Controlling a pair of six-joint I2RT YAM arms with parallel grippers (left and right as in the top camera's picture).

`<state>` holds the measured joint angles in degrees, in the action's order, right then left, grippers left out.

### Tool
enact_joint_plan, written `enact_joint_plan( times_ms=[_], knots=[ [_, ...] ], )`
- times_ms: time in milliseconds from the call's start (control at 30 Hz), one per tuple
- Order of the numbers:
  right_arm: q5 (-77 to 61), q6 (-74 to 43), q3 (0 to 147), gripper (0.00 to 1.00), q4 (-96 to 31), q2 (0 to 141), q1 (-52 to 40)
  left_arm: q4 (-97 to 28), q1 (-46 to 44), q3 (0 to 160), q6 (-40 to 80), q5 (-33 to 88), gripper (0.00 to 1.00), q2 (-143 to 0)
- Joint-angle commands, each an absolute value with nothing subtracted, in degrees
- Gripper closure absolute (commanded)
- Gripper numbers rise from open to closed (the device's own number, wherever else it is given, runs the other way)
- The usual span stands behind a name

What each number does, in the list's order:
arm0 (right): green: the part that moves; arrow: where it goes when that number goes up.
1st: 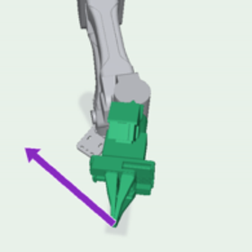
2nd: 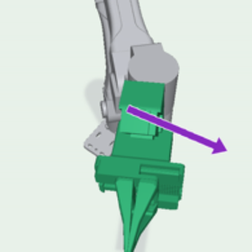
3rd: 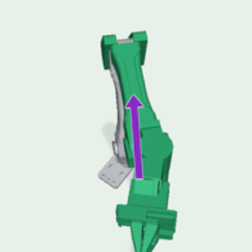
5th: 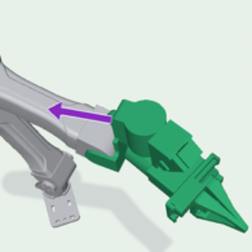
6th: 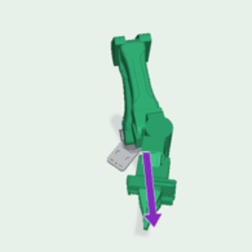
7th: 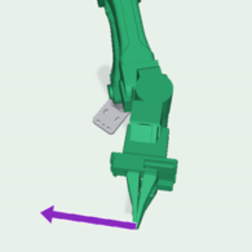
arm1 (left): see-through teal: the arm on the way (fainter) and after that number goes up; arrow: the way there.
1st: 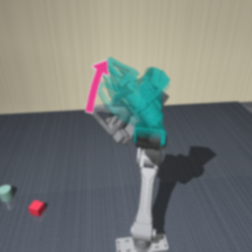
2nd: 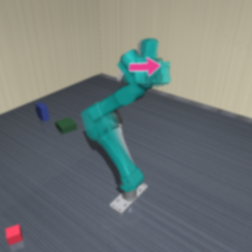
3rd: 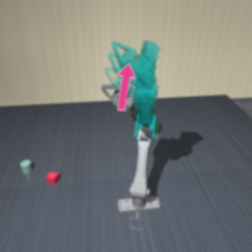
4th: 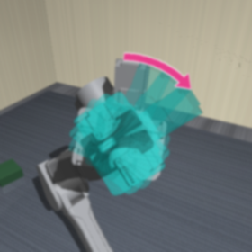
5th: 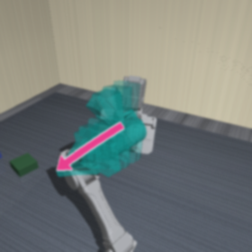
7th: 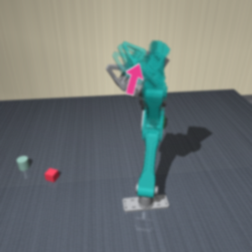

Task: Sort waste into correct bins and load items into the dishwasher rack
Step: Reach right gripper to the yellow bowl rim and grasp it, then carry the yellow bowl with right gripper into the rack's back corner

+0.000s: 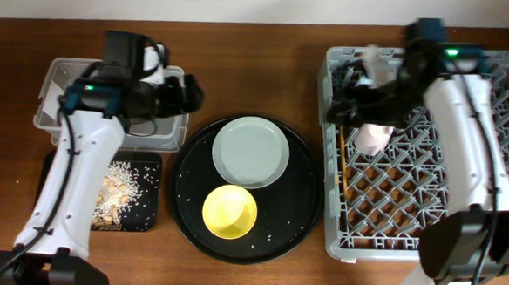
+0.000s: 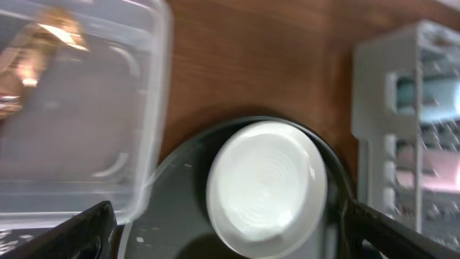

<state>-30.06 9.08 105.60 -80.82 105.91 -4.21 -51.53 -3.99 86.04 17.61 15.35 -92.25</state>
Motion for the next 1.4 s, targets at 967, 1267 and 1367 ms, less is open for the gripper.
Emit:
enact_joint_plan(
  times_ms=[967, 1267, 1367],
  knots=[
    [-6.33, -15.79, 102.80, 0.73, -66.89, 125.01, -58.85, -56.51, 16.58, 86.35, 17.32, 14.06, 0.01, -91.90],
    [-6.39, -15.99, 97.60, 0.76, -64.03, 124.99, -58.85, -56.51, 16.58, 86.35, 17.32, 14.06, 0.01, -91.90],
    [-6.39, -15.99, 97.60, 0.94, -64.05, 124.99, -58.85, -56.49, 16.58, 86.35, 17.32, 14.06, 0.01, -91.90]
  ],
)
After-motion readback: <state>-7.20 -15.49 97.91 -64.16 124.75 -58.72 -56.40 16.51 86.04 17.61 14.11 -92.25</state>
